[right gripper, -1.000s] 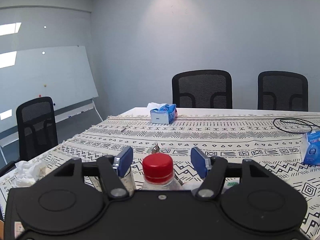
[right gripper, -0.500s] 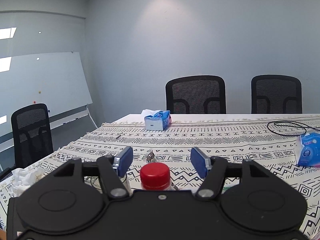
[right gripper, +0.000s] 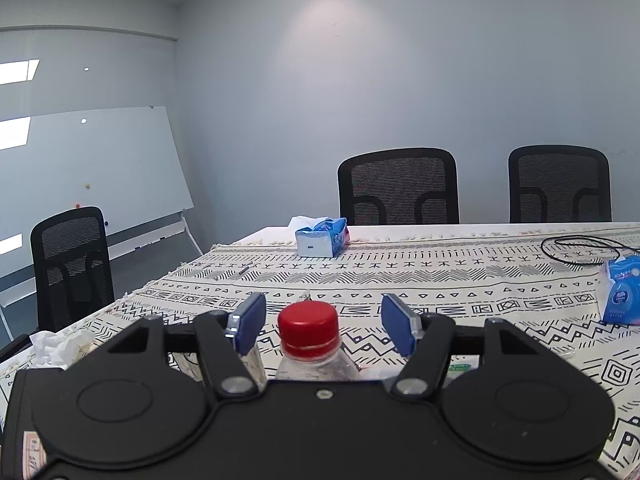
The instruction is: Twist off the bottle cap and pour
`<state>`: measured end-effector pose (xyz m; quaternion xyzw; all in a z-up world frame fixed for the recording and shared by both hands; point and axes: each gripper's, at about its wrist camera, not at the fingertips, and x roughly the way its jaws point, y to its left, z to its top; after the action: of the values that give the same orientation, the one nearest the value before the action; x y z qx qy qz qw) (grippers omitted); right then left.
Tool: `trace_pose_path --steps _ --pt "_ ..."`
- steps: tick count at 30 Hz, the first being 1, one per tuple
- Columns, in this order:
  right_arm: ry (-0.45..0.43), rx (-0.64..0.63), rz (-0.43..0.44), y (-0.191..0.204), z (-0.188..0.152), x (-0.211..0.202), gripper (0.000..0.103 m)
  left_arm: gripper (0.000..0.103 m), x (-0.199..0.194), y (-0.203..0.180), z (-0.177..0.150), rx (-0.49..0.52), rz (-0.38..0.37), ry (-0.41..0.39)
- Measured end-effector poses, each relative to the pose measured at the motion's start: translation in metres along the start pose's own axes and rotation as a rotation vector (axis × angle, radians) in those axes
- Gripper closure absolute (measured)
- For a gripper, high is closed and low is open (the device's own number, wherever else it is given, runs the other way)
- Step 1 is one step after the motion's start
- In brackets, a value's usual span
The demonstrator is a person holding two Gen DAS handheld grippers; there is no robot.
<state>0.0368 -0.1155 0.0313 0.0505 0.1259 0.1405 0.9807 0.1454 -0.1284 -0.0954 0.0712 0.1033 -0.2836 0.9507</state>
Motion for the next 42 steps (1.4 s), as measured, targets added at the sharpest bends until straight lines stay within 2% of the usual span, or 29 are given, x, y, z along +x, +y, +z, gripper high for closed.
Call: trace_pose_path --steps 6,10,19,21,22,23,24,26,32,37,42 --pt "-0.016 -0.007 -0.027 0.0 0.003 -0.006 0.036 0.044 0.0 -0.001 0.0 0.006 0.003 0.0" --pt "0.006 -0.006 -0.035 -0.002 0.002 -0.006 0.035 0.043 0.0 -0.001 0.001 0.005 0.003 0.0" --pt "0.021 -0.071 0.002 0.017 0.007 0.01 0.036 0.044 -0.001 -0.007 0.001 0.033 0.015 -0.002" --pt "0.02 -0.093 -0.004 0.021 0.008 0.013 0.043 0.043 -0.001 -0.008 0.001 0.036 0.022 0.0" --pt "0.025 -0.101 -0.007 0.023 0.008 0.015 0.054 0.043 0.0 -0.008 0.001 0.035 0.026 0.003" --pt "0.029 -0.104 -0.009 0.024 0.008 0.017 0.058 0.043 0.001 -0.007 0.001 0.025 0.021 0.007" --pt "0.029 -0.109 -0.02 0.025 0.007 0.018 0.07 0.043 0.001 -0.006 0.001 0.022 0.02 0.007" --pt "0.024 -0.116 -0.036 0.025 0.005 0.019 0.07 0.043 0.001 -0.006 0.001 0.021 0.021 0.008" --pt "0.058 -0.07 -0.008 0.021 0.009 0.021 0.07 0.043 0.001 -0.008 0.002 0.028 0.034 0.014" --pt "0.065 -0.087 -0.018 0.023 0.006 0.021 0.069 0.043 0.001 -0.008 0.002 0.028 0.033 0.013" --pt "0.059 -0.062 -0.012 0.021 0.004 0.018 0.065 0.043 0.001 -0.009 0.003 0.018 0.016 0.016"
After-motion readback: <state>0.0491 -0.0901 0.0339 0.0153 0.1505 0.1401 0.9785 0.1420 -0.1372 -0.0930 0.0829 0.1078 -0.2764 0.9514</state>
